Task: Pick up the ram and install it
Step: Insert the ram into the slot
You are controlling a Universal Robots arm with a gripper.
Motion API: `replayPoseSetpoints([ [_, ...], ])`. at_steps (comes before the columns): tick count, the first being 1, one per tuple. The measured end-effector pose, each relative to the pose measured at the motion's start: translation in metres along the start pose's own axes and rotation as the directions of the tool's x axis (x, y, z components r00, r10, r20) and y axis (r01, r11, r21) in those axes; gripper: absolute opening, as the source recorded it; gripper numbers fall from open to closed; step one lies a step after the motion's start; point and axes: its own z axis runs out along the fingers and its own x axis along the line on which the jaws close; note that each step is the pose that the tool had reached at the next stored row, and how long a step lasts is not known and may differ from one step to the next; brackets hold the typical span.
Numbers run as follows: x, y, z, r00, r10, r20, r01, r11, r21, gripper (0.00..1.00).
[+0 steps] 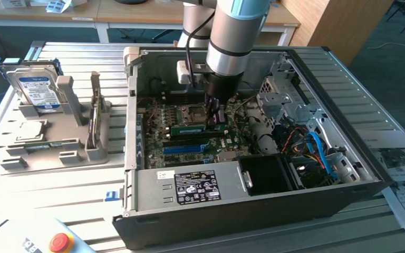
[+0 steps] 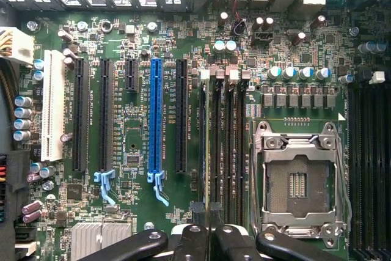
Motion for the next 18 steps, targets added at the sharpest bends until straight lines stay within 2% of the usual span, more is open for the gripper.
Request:
replayPoseSetpoints([
  [2, 0.0, -0.0001, -0.0001, 1.0, 0.0, -0.0003, 0.0, 1.0, 0.0013, 0.12],
  [7, 0.0, 0.0, -0.0001, 1.0, 0.0, -0.0001, 0.0, 0.9999, 0.0122, 0.12],
  [18, 0.0011, 0.003, 0.0001, 1.0, 0.001, -0.0002, -0.001, 0.9999, 0.0133, 0.12],
])
